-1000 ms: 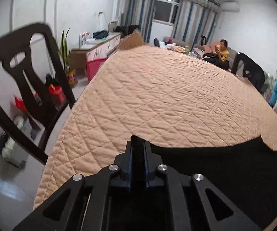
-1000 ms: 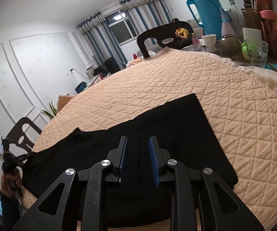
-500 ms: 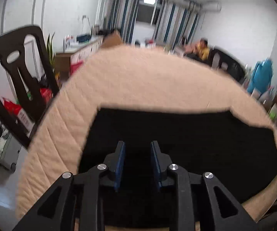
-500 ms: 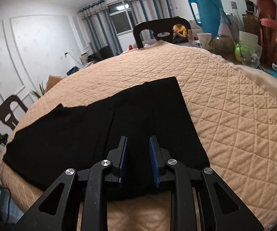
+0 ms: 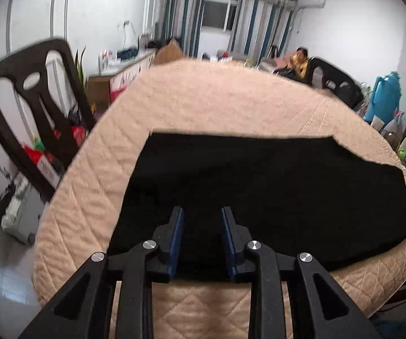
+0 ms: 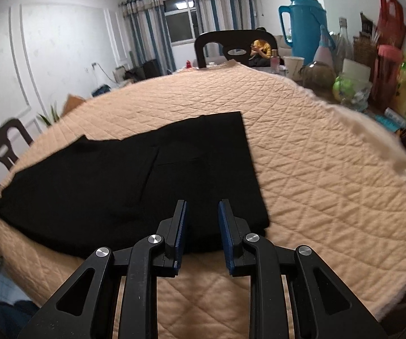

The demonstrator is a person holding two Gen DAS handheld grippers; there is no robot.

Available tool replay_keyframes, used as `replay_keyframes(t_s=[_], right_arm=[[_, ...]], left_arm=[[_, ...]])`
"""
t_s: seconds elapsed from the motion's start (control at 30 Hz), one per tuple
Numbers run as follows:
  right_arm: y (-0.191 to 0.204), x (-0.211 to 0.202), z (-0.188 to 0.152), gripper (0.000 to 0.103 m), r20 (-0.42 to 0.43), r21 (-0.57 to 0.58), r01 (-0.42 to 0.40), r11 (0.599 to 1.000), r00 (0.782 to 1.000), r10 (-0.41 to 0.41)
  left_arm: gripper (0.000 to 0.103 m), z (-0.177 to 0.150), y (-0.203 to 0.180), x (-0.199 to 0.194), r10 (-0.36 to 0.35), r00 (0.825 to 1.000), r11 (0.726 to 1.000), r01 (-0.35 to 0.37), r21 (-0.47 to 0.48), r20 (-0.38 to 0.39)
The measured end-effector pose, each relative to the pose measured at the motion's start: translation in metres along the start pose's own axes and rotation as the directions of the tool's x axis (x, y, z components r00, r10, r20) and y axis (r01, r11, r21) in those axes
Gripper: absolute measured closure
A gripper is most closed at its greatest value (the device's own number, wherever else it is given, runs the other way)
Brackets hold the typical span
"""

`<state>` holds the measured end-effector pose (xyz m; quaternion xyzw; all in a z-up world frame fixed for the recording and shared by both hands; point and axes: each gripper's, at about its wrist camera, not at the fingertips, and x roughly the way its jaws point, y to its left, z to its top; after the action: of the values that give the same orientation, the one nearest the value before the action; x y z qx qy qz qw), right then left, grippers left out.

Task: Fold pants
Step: 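Pull the folded pants edge with both grippers to smooth it flat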

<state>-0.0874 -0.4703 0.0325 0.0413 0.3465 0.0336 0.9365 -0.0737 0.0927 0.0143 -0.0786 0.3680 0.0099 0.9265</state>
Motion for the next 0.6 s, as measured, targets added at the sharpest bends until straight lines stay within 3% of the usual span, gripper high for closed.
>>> replay_keyframes(t_s=[0.13, 0.27, 0.5, 0.6], right_arm=[[0.005, 0.001, 0.006, 0.080, 0.040, -0.003, -0.034, 0.999, 0.999, 0.034], [0.000, 0.017, -0.005, 0.080, 0.005, -0.005, -0.054, 0.999, 0.999, 0.054], [-0.004, 0.007, 0.003, 0.080, 0.021, 0.031, -0.015, 0.999, 1.000, 0.014], [0.008, 0.012, 0.012, 0.080, 0.041, 0.034, -0.068, 0.997, 0.997, 0.066]], left_arm=[[0.071, 0.010, -0.006, 0.008, -0.052, 0.998, 0.998, 0.052, -0.019, 0.021], [0.071, -0.001, -0.007, 0.028, -0.029, 0.999, 1.000, 0.029, -0.006, -0.033], [0.070, -0.004, -0.008, 0.015, -0.019, 1.000, 1.000, 0.019, -0.003, -0.007], [0.066, 0.008, -0.021, 0.015, -0.061, 0.998, 0.998, 0.061, 0.011, 0.014]])
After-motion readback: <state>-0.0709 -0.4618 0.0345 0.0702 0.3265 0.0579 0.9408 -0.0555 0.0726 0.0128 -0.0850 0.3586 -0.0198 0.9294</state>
